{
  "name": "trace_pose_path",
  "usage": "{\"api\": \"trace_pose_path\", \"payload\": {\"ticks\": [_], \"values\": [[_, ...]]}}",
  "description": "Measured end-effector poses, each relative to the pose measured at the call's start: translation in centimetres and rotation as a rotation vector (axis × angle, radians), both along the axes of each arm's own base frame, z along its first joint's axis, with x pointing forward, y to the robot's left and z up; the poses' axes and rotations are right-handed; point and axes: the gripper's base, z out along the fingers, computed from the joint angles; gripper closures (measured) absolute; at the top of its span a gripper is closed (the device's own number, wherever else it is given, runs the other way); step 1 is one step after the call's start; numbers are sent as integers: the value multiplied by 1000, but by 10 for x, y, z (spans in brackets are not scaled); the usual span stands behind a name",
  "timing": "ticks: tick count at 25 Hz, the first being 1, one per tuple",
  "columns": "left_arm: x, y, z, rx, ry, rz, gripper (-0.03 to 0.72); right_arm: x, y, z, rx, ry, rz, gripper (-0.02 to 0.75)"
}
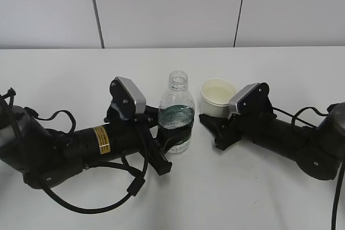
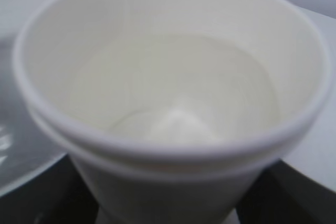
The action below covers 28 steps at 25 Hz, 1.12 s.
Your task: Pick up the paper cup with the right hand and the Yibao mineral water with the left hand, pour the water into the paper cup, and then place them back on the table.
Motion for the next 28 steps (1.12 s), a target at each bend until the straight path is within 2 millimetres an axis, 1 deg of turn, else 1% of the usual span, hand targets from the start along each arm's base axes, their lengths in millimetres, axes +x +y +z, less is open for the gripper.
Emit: {"api": "trace_pose_path", "payload": {"ticks": [4, 12, 21, 25, 28], "values": [[0, 0, 0, 0, 0, 0, 298, 0, 0, 0, 0, 0, 0, 216], [0, 0, 0, 1, -1, -6, 255, 0, 0, 0, 0, 0, 0, 215], [-1, -1, 0, 5, -3, -19, 247, 0, 0, 0, -1, -1, 0, 207], [-1, 0, 0, 3, -2, -12, 246, 0, 0, 0, -1, -1, 0, 164], [-1, 0, -1, 16, 5, -8, 246, 0, 0, 1, 4, -8, 1, 152]]}}
